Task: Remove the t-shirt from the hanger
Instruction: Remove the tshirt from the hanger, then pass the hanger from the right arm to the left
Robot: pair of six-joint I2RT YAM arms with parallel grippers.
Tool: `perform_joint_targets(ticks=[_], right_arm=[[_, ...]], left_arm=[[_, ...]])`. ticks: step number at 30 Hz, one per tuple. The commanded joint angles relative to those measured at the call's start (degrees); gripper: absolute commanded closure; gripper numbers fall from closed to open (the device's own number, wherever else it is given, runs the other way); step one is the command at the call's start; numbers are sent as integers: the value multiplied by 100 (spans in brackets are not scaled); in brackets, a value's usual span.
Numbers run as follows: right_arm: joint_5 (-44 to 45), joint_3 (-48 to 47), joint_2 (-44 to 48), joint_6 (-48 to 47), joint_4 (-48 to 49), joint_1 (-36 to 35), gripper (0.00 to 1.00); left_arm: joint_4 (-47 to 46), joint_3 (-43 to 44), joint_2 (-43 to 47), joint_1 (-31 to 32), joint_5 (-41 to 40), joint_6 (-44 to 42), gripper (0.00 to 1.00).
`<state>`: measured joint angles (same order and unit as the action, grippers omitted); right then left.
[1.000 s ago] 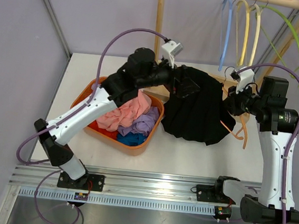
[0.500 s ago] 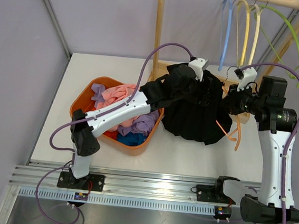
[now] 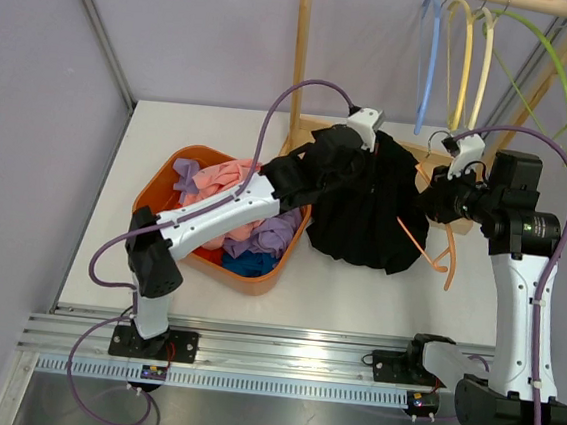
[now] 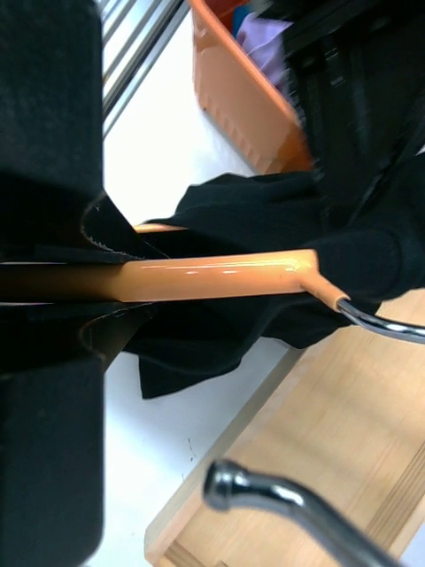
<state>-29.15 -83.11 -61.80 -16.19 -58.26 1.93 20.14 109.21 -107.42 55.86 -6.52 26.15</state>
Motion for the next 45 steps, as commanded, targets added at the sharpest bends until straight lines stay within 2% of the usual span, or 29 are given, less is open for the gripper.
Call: perform_joint_targets(ticks=[1,7,11,19,21,25,27,29,30,31,32,35,39,41,42,44,45], right_arm=[[-12,-56,265,-611,149,17,100],[14,260,493,-1263,-176,9,100],[251,436,660,-1510,-247,17,100],[313,-99,1135,-1055,341,18,100],[313,-318,1135,-966,455,18,100],[164,-399,986,-799,482,18,100],[102,-338,881,-790,508,18,100],[50,-363,793,-798,509,18,100],[41,-399,705,-842,474,18,100],[32,-434,644,-886,456,18,100],[32,-495,599,-930,430,18,100],[6,-548,468,-1114,368,18,100],[-301,-636,283,-1684,0,18,100],[-538,-688,169,-1939,-150,18,100],[-800,-698,151,-2246,-325,18,100],[-1135,-785,46,-2572,-510,18,100],[-1555,-838,10,-3044,-850,18,100]], left_arm=[[-441,-539,783,-382,-385,21,100],[-722,-1594,1424,-1146,-191,513,100],[-713,-1850,1539,-1585,-25,742,100],[-642,-1947,1268,-1797,625,655,100],[-643,-1869,1162,-1789,1169,646,100],[-1291,-1895,1083,-1710,2608,488,100],[-1424,-1825,1082,-1561,3067,321,98],[-1416,-1824,1161,-1437,3463,137,64],[-1399,-1876,1240,-1420,3543,66,52],[-1442,-2060,1510,-1393,3701,-109,44],[-1495,-2227,1678,-1402,3833,-223,30],[-1645,-2834,2522,-1411,4254,-812,17],[-1121,-3186,3340,-1411,4774,-1645,9],[-750,-3117,3682,-1419,4775,-2007,7],[-313,-3047,3797,-1420,4670,-2252,2],[15,-2932,4095,-1446,4274,-3095,1],[155,-2940,4201,-1455,4195,-3412,1]])
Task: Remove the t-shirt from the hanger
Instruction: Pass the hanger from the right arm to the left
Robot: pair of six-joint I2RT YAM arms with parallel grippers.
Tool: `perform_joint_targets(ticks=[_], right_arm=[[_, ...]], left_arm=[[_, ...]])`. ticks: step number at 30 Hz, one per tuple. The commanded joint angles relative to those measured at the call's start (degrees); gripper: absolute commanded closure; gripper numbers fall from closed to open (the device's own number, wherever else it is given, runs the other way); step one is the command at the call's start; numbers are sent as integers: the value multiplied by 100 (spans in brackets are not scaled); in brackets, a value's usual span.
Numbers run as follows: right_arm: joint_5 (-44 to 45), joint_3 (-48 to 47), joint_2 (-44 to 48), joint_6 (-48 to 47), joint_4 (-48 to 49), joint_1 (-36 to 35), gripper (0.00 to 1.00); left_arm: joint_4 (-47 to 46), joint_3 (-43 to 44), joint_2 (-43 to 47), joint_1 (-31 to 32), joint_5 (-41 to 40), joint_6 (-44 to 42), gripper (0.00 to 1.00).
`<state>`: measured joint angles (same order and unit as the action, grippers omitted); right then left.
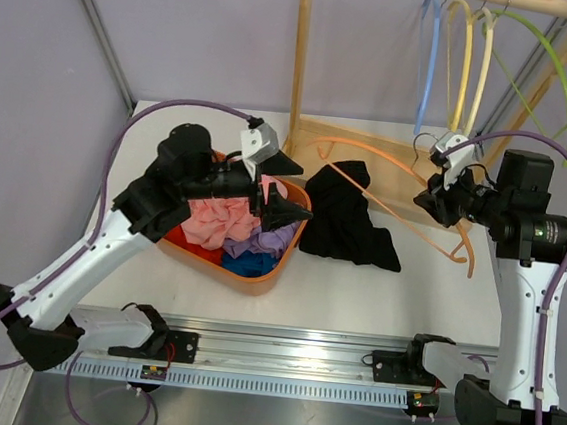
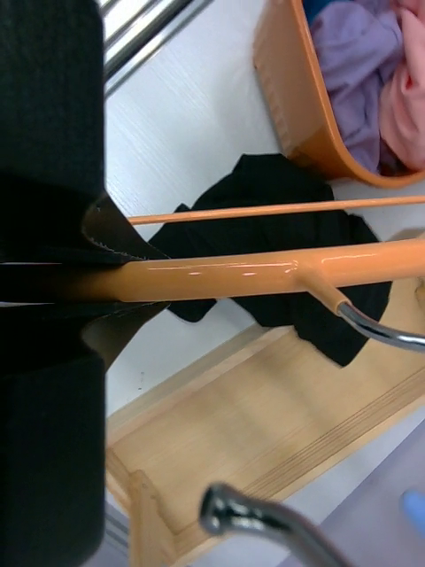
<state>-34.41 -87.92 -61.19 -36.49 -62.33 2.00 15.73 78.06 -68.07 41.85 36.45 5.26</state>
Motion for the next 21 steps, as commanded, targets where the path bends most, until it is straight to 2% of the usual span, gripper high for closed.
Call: perform_joint_targets(ticks=[1,2,6,9,13,16,21], right_arm=[[-1215,-427,-68,-1227,-612,2,100],[-1391,-541,-138,-1438,-762,2,100],[-2304,-674,-122,-3411,-1965,2,100],[-2569,-350,115,-4056,-1977,-7,100],[-2851,-182,143,-4418,-2064,-50,100],[-2913,-191,19,-4796,-2293,-112,100],[-2896,-182,-60,-5025,-2284,-165,100]], left_arm=[[590,113,364,-88,-329,-1787,1],[555,78,513,-132,-349,-1974,1],[703,217,524,-370,89,-2616,1],[818,350,453,-414,485,-2811,1],[949,499,199,-414,1205,-2600,2],[950,561,14,-414,1627,-2319,7],[1055,763,-215,-344,1893,-2029,22]])
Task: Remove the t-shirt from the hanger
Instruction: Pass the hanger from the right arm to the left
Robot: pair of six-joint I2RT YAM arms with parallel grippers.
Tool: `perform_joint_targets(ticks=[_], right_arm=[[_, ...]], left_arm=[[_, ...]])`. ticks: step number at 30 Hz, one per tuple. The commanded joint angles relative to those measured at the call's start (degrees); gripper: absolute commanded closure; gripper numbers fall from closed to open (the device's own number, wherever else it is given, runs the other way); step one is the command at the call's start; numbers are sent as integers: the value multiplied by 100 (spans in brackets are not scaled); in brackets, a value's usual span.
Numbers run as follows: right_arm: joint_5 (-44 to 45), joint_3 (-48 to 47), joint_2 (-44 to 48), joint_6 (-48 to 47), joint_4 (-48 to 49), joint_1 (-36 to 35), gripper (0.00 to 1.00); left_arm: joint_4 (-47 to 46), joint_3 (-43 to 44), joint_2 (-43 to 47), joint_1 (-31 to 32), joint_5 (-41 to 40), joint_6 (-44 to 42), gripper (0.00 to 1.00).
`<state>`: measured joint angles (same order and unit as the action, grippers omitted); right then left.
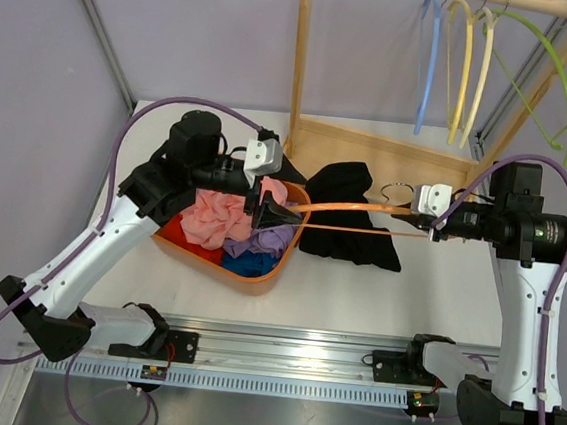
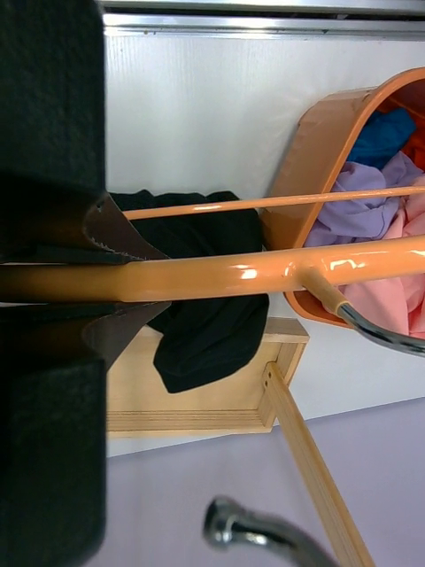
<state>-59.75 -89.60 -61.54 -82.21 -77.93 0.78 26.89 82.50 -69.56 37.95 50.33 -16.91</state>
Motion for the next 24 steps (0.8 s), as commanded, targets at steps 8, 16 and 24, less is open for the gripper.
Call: perform_joint_targets(ticks=[8,16,24], right_arm=[[-143,22,-104,-331,-513,-491,100],[-90,83,-148,-128,-390,-719,100],[-125,206,-166,117,-275,-798,100]], left_arm=[[614,723,-488,449,268,-146,42],[1177,1075,-760,801,-330,-629,58],[1476,1198,-840,994,-515,-884,100]])
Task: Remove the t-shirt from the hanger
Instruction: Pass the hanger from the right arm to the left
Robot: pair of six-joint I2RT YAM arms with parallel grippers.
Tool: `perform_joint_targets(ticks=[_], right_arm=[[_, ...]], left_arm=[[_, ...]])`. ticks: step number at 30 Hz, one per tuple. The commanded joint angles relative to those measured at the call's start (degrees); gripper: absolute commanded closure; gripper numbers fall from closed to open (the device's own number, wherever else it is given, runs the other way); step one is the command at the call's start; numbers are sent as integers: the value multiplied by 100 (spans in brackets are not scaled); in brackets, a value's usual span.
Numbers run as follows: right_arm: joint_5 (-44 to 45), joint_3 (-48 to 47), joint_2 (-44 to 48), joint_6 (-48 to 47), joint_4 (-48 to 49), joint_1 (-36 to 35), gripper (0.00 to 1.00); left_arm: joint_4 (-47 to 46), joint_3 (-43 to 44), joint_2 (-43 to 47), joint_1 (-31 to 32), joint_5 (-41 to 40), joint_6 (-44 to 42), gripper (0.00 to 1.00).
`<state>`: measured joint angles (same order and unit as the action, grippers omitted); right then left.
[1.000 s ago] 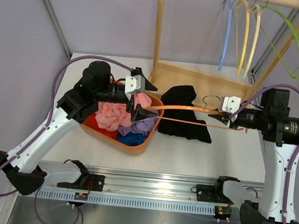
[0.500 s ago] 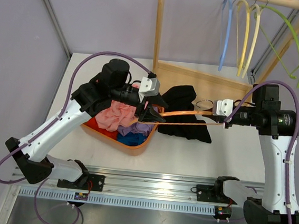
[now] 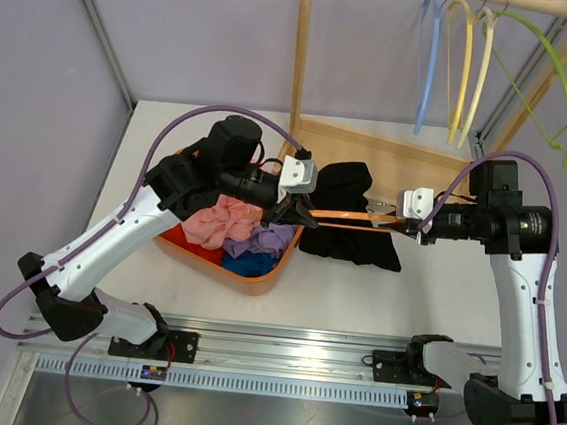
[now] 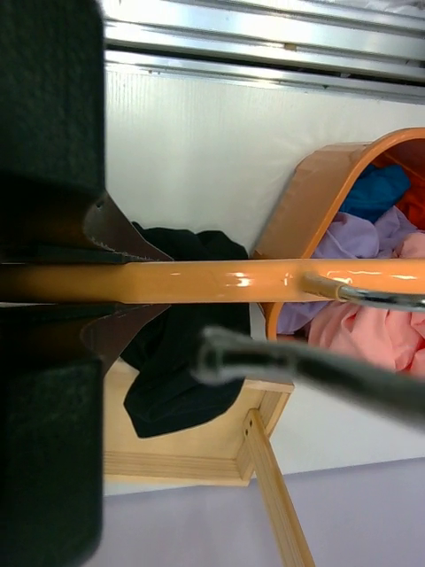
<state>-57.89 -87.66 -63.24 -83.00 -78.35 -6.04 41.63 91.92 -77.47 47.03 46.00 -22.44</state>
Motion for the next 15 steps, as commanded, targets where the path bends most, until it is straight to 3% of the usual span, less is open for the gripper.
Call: perform_joint_targets(ticks=[1,4,7,8,12,15], right_arm=[[-328,38,-4,240,-225,-125,100],[-425,100,-4,512,-111,-134,98],[-592,170,31,1232,266,-125,80],[-696,187,31,1712,546,-125,65],[-873,196,58,2919,1233,-125,36],[-786,92,32,3746,1760,-125,29]], left_arm=[[21,265,-49,88,-108,-314,100],[47,256,21,88,-292,-235,100],[100,204,109,88,-468,-95,100],[100,169,153,88,-495,-7,100],[109,-77,364,61,-574,213,100],[74,-297,671,-26,-601,432,100]])
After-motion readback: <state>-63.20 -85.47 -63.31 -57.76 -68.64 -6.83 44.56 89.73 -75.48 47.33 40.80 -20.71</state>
